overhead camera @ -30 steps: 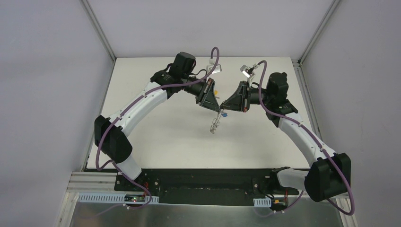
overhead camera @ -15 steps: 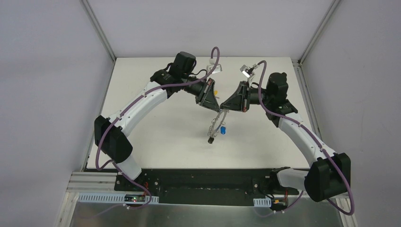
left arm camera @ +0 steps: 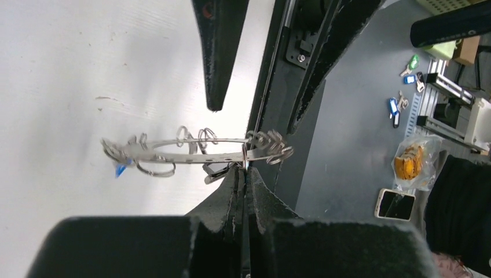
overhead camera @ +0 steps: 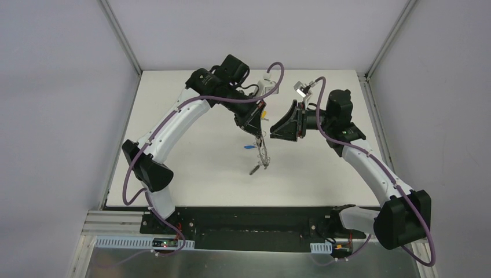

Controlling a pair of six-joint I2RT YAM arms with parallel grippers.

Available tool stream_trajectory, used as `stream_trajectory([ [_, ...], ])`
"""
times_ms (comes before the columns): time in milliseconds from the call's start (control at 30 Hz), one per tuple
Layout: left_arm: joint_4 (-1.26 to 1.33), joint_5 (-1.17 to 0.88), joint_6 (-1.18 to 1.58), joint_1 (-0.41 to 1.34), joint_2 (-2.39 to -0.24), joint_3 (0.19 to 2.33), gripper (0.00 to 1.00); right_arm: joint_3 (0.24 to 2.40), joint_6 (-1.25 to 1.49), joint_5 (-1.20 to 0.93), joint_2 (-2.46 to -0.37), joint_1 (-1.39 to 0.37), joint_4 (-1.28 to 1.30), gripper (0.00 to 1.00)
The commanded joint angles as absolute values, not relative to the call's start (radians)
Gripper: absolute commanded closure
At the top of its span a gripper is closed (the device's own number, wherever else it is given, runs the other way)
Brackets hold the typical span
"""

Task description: Put the keys on the keyring

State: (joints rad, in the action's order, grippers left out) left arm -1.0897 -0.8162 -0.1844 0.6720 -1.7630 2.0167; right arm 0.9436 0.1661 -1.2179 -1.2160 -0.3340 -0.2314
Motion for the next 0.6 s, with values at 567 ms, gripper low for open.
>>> stream_trajectory([
  [567, -1.229, -0.870, -0.201, 0.718, -1.830, 2.138, 1.00, 1.023, 0.068, -1.215, -1.238, -0.423, -0.181, 0.68],
])
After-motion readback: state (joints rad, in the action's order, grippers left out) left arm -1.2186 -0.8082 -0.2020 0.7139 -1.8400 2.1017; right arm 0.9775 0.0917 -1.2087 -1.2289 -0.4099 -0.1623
